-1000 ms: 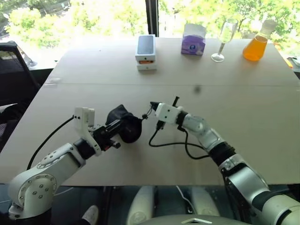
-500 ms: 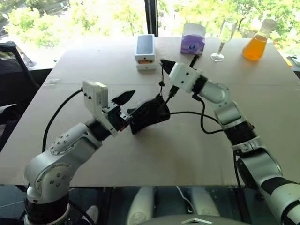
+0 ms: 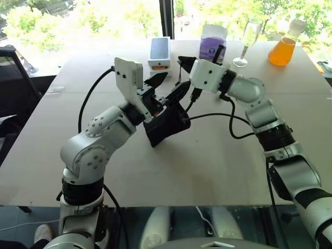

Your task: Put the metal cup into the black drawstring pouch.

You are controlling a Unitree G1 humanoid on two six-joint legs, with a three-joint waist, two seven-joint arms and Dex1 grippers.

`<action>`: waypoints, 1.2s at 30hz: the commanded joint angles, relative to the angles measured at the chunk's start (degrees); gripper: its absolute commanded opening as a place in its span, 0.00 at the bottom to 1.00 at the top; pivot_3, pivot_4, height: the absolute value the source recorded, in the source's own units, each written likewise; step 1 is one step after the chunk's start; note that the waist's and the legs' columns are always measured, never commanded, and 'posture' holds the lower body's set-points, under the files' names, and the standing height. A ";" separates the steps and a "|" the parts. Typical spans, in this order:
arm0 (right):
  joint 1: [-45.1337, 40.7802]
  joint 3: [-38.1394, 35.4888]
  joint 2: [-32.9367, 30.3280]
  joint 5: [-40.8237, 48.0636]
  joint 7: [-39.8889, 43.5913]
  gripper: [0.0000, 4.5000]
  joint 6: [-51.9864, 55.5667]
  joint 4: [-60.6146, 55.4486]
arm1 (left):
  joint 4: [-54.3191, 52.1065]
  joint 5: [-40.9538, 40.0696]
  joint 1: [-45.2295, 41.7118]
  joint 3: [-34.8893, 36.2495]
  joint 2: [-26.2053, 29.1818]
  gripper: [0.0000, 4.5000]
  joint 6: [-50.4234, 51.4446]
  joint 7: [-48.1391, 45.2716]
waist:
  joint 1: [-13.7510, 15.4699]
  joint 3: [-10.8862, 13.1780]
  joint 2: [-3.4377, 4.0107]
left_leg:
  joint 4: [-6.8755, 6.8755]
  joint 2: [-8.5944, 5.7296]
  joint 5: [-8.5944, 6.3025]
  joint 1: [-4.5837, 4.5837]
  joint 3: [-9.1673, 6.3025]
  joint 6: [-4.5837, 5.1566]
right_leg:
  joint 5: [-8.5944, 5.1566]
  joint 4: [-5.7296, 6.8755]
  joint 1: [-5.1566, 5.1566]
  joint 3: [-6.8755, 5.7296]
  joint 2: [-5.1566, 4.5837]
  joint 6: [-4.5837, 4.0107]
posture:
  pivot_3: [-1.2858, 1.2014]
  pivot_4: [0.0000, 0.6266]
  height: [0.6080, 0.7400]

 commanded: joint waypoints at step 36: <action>1.45 -0.90 0.72 2.13 0.99 0.00 4.96 -11.49 | 7.66 22.39 -2.36 -4.45 -4.82 0.72 -10.05 -10.02 | 0.22 0.09 -0.01 | 0.05 -0.01 0.00 -0.03 -0.01 0.01 | 0.00 0.01 -0.01 -0.03 -0.03 0.00 | 0.52 0.24 1.00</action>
